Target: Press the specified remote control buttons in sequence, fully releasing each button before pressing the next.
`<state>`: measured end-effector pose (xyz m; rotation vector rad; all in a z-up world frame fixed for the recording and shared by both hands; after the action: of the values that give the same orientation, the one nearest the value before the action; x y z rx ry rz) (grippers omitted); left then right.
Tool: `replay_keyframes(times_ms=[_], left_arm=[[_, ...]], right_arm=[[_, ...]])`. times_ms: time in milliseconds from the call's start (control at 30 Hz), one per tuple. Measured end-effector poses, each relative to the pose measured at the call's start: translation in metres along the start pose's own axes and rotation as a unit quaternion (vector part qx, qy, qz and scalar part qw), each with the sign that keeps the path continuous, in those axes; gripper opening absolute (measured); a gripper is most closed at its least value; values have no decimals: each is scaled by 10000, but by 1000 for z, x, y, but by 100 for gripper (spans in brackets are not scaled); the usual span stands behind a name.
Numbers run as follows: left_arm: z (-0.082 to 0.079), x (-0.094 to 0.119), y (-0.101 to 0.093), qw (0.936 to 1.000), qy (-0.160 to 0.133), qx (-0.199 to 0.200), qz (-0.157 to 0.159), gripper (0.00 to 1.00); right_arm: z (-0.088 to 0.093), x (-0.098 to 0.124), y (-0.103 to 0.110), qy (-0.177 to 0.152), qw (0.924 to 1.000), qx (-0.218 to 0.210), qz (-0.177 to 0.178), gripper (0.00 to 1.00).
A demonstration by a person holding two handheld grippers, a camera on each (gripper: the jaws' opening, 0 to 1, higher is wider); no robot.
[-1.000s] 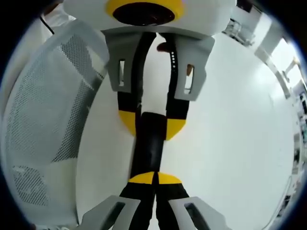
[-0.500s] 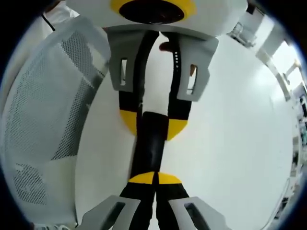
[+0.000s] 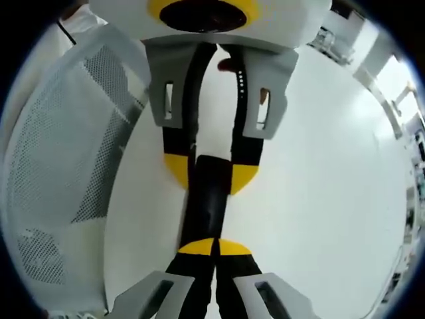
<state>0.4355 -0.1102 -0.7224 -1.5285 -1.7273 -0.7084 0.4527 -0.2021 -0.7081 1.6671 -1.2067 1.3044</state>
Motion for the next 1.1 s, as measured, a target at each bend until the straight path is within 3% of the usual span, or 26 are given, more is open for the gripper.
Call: replay_keyframes(times_ms=[433, 1100], left_arm=[[0, 0, 0, 10000, -10, -10, 15, 25], [0, 0, 0, 10000, 22, -16, 4, 25]], right_arm=[[6, 5, -1, -267, 9994, -204, 92, 0], [5, 14, 9, -303, 9993, -189, 105, 0]])
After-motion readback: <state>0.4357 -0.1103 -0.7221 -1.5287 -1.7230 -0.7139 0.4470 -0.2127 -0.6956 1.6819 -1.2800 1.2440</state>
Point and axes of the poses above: the point that each gripper's makers call its tool centre point, and the gripper's own axes: x roughly backward along the fingers, y roughly to its left, z roughly out of its underside, the point moved 7 cm from there along x, roughly backward along the fingers, and after that the axes turned 6 degrees about x, right-handed, at the moved point
